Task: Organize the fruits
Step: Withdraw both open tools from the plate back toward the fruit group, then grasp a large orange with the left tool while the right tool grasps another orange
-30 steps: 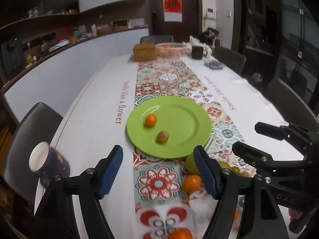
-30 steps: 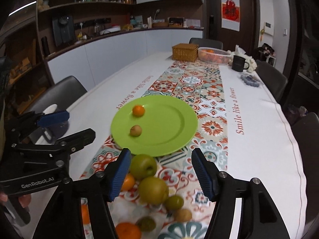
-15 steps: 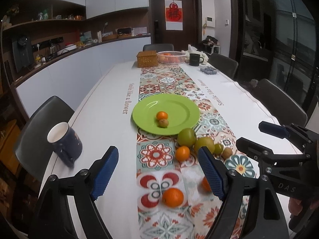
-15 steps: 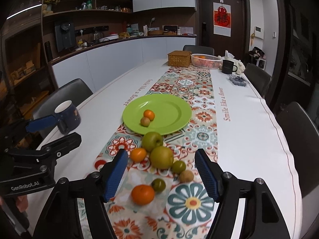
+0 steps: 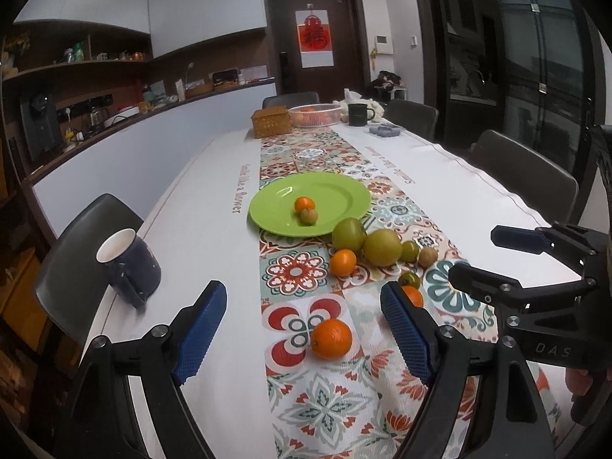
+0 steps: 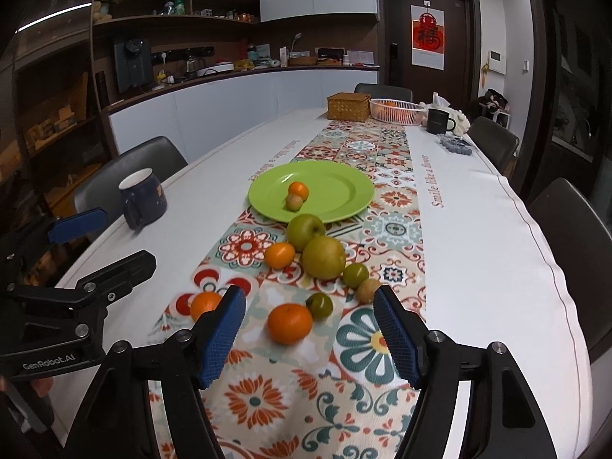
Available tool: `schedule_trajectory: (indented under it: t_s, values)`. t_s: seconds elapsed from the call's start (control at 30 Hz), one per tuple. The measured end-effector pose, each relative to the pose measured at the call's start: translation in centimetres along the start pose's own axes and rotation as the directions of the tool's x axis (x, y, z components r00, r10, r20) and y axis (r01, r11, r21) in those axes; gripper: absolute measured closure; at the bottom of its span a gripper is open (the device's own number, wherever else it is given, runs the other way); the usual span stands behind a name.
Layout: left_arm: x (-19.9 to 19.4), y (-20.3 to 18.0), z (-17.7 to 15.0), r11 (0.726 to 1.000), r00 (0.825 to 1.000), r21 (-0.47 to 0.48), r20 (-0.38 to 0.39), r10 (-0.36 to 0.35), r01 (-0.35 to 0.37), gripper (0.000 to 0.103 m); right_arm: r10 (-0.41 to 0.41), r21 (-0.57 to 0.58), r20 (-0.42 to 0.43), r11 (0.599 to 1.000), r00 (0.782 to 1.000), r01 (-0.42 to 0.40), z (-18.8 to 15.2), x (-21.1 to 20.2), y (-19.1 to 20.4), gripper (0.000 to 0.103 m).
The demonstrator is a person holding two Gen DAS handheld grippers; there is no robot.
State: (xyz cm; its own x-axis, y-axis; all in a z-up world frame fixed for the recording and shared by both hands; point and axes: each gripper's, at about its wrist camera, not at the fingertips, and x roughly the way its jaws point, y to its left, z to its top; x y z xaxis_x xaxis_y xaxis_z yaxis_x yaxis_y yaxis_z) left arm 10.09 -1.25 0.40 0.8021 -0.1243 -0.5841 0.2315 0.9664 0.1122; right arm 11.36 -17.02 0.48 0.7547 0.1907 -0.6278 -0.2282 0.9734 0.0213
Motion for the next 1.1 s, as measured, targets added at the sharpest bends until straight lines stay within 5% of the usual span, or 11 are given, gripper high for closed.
schedule_trajectory:
  t_s: [0.7, 1.1]
  values:
    - [4.9, -0.1, -5.2, 0.997, 0.992, 0.032, -0.111, -0.063, 0.067, 0.021, -0.018, -0.103, -0.089, 0.995, 0.996, 0.009, -3.3, 4.1, 1.6, 0.034]
    - [9.2, -0.4, -5.4, 0.99, 0.969, 0.0, -0.206, -0.139, 0.142, 0.036, 0.025, -0.089, -0.155, 0.995, 0.988, -0.04, -3.3, 7.6, 1.4, 0.046]
